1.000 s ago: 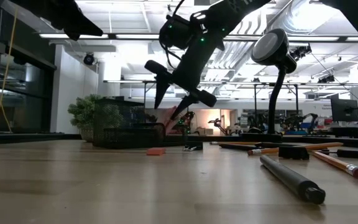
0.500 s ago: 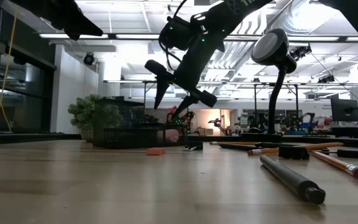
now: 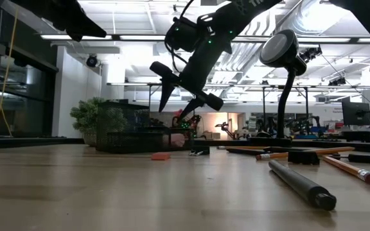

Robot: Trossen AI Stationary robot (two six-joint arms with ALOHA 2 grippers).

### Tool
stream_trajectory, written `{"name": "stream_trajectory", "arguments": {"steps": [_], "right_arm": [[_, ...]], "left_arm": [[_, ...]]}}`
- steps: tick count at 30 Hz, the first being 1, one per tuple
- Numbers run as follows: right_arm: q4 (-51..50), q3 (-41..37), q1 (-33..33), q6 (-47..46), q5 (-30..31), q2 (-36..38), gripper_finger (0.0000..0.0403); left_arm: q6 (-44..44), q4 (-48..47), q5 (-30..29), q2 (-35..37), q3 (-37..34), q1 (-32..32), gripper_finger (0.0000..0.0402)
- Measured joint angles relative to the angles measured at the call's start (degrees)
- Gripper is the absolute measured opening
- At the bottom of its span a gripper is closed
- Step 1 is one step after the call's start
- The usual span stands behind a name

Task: Pick and place office supplies into organizer
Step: Put the center orange pencil into the black desk organizer

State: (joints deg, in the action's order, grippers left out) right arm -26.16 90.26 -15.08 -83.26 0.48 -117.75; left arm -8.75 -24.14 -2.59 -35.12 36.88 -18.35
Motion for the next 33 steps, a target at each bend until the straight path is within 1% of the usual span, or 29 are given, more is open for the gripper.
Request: {"name": "stream_trajectory", "arguments": {"steps": [9, 15, 24, 28, 33], "right_arm": [[-0.1, 0.0, -0.3, 1.4, -3.1, 0.0, 0.0228], [-1.3, 0.0, 0.5, 2.4, -1.4, 0.7, 0.0227], [-2.3, 0.0, 0.2, 2.8, -1.9, 0.8, 0.0227], [-2.3, 0.0, -0.6, 4.5, -2.7, 0.8, 0.0226], [-2.3, 0.0, -2.2, 8.9, -6.9, 1.5, 0.0217]], "left_arm": [[0.0, 0.0, 0.0, 0.0, 0.0, 0.0, 0.0001], [0.1, 0.0, 0.0, 0.0, 0.0, 0.0, 0.0001], [0.1, 0.0, 0.0, 0.0, 0.0, 0.0, 0.0001], [0.0, 0.0, -0.5, 0.0, 0.0, 0.0, 0.0001], [0.0, 0.0, -1.1, 0.0, 0.0, 0.0, 0.0001]]}}
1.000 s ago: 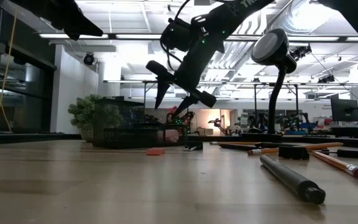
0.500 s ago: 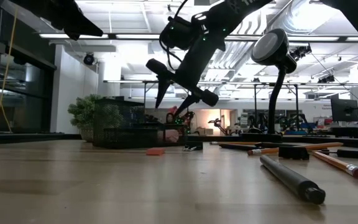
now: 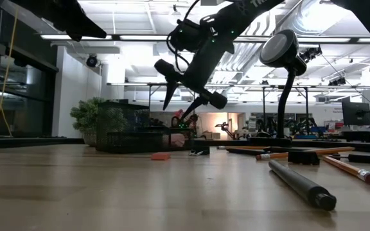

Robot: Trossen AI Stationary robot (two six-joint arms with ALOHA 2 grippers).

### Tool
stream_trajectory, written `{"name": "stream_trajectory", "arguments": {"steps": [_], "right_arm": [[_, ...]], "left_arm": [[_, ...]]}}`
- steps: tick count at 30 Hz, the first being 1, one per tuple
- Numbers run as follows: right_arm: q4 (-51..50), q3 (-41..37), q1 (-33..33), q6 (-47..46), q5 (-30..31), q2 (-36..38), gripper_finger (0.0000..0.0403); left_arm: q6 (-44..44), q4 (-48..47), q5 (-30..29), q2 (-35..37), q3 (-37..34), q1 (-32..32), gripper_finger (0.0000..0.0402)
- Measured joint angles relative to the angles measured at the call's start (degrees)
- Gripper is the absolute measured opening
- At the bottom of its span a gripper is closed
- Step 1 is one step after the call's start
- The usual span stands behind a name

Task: Pick and place office supplies into organizer
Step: Put the center orange pencil into the black desk organizer

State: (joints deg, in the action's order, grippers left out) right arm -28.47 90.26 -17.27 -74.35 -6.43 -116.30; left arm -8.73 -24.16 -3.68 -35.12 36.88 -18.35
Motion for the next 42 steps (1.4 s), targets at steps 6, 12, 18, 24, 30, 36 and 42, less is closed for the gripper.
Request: {"name": "stream_trajectory", "arguments": {"steps": [6, 12, 18, 24, 30, 36, 42], "right_arm": [[-1.0, 0.1, -2.7, 8.2, -7.7, 3.2, 0.0202], [-8.3, 0.2, -3.1, 20.3, -11.2, 8.7, 0.0187], [-26.1, 0.2, 2.1, 30.6, -19.2, 13.2, 0.0178], [-49.0, 0.2, 11.0, 37.2, -6.6, 14.7, 0.0177], [-61.4, -1.4, 19.6, 34.7, 5.5, 14.6, 0.0181], [-61.4, -3.1, 25.2, 40.4, 2.2, 14.6, 0.0178], [-61.4, -9.2, 33.6, 40.6, 4.2, 23.5, 0.0165]], "left_arm": [[-0.1, 0.1, -0.2, 0.0, 0.0, 0.0, 0.0001], [-0.1, 0.0, -0.9, 0.0, 0.0, 0.0, 0.0001], [-0.1, 0.0, -1.0, 0.0, 0.0, 0.0, 0.0001], [-0.3, 0.1, -2.0, 0.0, 0.0, 0.0, 0.0001], [-0.3, 0.1, -3.4, 0.0, 0.0, 0.0, 0.0001], [-1.4, 0.1, -3.6, 0.0, 0.0, 0.0, 0.0001], [-1.4, -0.1, -2.6, 0.0, 0.0, 0.0, 0.0001]]}}
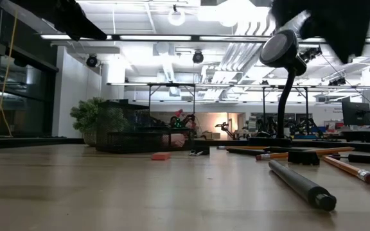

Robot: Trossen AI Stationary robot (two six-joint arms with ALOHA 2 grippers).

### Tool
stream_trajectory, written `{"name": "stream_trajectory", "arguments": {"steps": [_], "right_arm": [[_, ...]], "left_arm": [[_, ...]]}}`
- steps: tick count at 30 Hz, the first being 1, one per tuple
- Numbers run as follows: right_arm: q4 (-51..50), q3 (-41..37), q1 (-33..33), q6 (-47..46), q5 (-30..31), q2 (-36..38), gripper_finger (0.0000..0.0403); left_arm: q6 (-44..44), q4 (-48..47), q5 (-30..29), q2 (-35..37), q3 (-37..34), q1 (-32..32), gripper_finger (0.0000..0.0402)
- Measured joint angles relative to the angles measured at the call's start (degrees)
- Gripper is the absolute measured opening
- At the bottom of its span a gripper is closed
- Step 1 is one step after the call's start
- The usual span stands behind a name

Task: Pick and place office supplies into organizer
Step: Put the center orange pencil into the black desk organizer

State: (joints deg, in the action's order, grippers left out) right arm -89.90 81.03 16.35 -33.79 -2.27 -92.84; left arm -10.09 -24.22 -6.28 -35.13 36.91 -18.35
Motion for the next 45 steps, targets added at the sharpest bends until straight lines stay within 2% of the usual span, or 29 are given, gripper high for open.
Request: {"name": "stream_trajectory", "arguments": {"steps": [3, 6, 9, 14, 18, 22, 26, 30, 37, 45], "right_arm": [[-0.1, -6.1, 3.1, -9.4, 0.1, 7.7, 0.0157], [1.8, -12.2, 5.4, -15.4, -2.7, 14.8, 0.015], [9.8, -17.4, 7.0, -14.4, -5.2, 20.2, 0.0147], [25.6, -24.5, 7.4, -11.1, -2.4, 23.9, 0.0146], [34.1, -29.9, 5.2, -5.4, -1.8, 22.7, 0.015], [39.7, -32.5, 2.6, 9.8, -3.0, 20.0, 0.0159], [39.0, -32.1, -0.5, 24.4, -4.1, 17.1, 0.0173], [37.9, -32.1, -3.5, 34.5, -2.6, 14.9, 0.0188], [38.1, -32.1, -7.9, 42.9, -0.7, 9.5, 0.0186], [40.7, -32.1, -11.2, 44.4, 0.3, 4.8, 0.0152]], "left_arm": [[0.0, 0.0, 0.6, 0.0, 0.0, 0.0, 0.0001], [-0.2, 0.0, 0.7, 0.0, 0.0, 0.0, 0.0001], [-0.2, 0.1, -0.2, 0.0, 0.0, 0.0, 0.0001], [-0.6, 0.1, -1.9, 0.0, 0.0, 0.0, 0.0001], [-0.2, 0.1, -1.9, 0.0, 0.0, 0.0, 0.0001], [1.0, 0.6, -2.3, 0.0, 0.0, 0.0, 0.0001], [2.8, 0.8, -4.4, 0.0, 0.0, 0.0, 0.0001], [3.4, 0.8, -4.9, 0.0, 0.0, 0.0, 0.0001], [3.6, 0.8, -4.9, 0.0, 0.0, 0.0, 0.0001], [4.4, 0.8, -5.1, 0.0, 0.0, 0.0, 0.0001]]}}
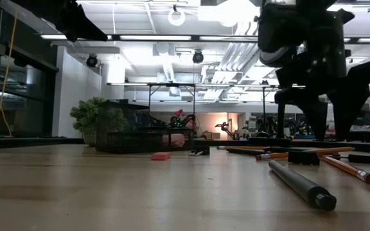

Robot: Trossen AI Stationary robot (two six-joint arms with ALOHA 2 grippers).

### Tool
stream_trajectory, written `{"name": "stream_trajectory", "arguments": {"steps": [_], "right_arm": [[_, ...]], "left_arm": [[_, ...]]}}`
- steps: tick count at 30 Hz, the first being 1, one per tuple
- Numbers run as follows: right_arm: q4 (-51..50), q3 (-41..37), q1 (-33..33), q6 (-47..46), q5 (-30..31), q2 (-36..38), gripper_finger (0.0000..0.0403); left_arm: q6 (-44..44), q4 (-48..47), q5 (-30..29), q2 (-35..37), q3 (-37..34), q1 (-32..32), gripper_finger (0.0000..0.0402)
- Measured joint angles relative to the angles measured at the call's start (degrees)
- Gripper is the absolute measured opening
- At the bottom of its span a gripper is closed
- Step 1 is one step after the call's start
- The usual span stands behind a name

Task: Pick and place office supplies into organizer
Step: Put the center orange pencil into the black desk organizer

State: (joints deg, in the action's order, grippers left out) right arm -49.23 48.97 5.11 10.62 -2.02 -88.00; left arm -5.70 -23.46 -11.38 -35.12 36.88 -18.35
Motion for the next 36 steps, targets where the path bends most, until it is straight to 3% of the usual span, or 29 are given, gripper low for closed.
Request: {"name": "stream_trajectory", "arguments": {"steps": [27, 36], "right_arm": [[1.3, -2.0, -0.6, -0.1, 2.6, -1.8, 0.0129], [2.0, -2.0, -0.6, -0.3, 0.8, -1.8, 0.0118]], "left_arm": [[0.0, -0.1, -0.3, 0.0, 0.0, 0.0, 0.0001], [0.1, -0.1, -0.3, 0.0, 0.0, 0.0, 0.0001]]}}
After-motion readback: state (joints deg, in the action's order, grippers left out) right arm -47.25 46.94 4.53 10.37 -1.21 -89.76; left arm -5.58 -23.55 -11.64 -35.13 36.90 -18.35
